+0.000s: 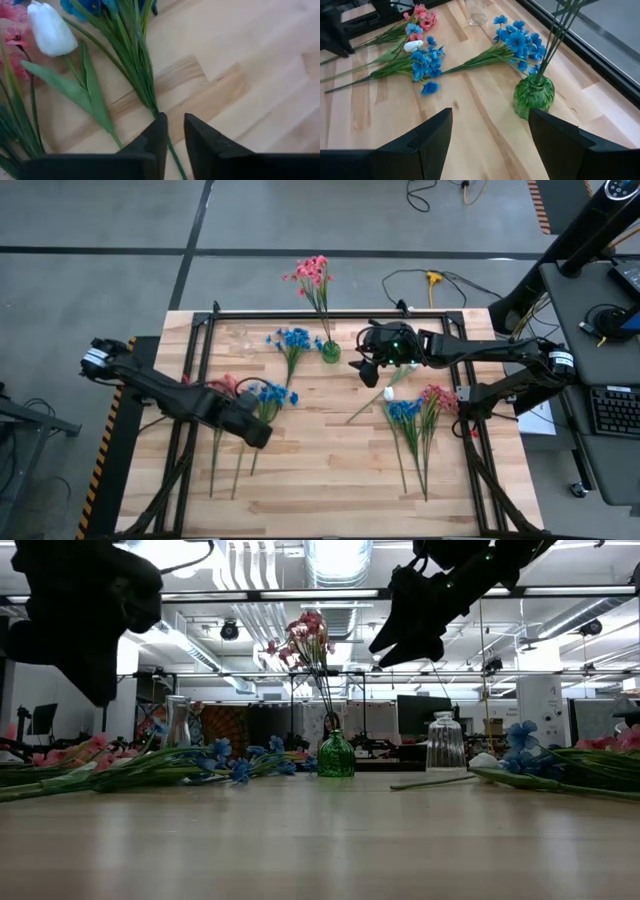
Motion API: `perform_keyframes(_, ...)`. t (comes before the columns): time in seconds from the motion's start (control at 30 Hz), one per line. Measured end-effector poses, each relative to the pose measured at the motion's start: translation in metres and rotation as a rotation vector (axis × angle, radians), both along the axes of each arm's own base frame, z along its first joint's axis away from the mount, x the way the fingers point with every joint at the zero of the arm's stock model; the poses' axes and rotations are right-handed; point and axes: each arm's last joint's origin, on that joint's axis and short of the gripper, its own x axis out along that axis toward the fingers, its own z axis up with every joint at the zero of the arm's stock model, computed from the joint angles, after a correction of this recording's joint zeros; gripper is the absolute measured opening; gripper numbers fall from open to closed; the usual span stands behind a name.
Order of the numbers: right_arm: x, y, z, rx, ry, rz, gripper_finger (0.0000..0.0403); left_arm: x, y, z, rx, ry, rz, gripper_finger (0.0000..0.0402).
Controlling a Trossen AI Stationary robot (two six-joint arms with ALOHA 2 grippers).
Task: Sort flowers into vase by color
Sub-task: Put the bottom left blue flowers into the left transparent vase
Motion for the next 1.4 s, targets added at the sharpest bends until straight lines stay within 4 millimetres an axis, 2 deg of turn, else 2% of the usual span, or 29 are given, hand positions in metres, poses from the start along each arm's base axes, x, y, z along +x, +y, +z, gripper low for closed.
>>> perform_keyframes(0.37,-0.013,0.004,0.001,0.004,0.077,0.008,0.0256,0.023,-0.010,-0.042,0.043,0.193,0.034,0.0188)
perform_keyframes(0.47,-0.015,0.005,0.003,0.006,0.082,0.009,0.0256,0.026,-0.012,-0.050,0.054,0.219,0.035,0.0211)
perform_keyframes(0.6,-0.015,0.005,0.003,0.007,0.083,0.011,0.0255,0.030,-0.013,-0.056,0.059,0.227,0.029,0.0218)
perform_keyframes(0.83,-0.015,0.005,0.003,0.007,0.081,0.012,0.0252,0.034,-0.012,-0.065,0.079,0.252,0.024,0.0185)
perform_keyframes(1.0,-0.014,0.007,0.003,0.015,0.079,0.013,0.0252,0.036,-0.010,-0.072,0.097,0.274,0.019,0.0131)
perform_keyframes(1.27,-0.014,0.010,0.003,0.017,0.079,0.023,0.0247,0.038,-0.009,-0.075,0.112,0.285,-0.021,0.0022)
perform_keyframes(1.4,-0.014,0.010,0.003,0.017,0.079,0.023,0.0249,0.037,-0.008,-0.069,0.109,0.265,-0.050,0.0011)
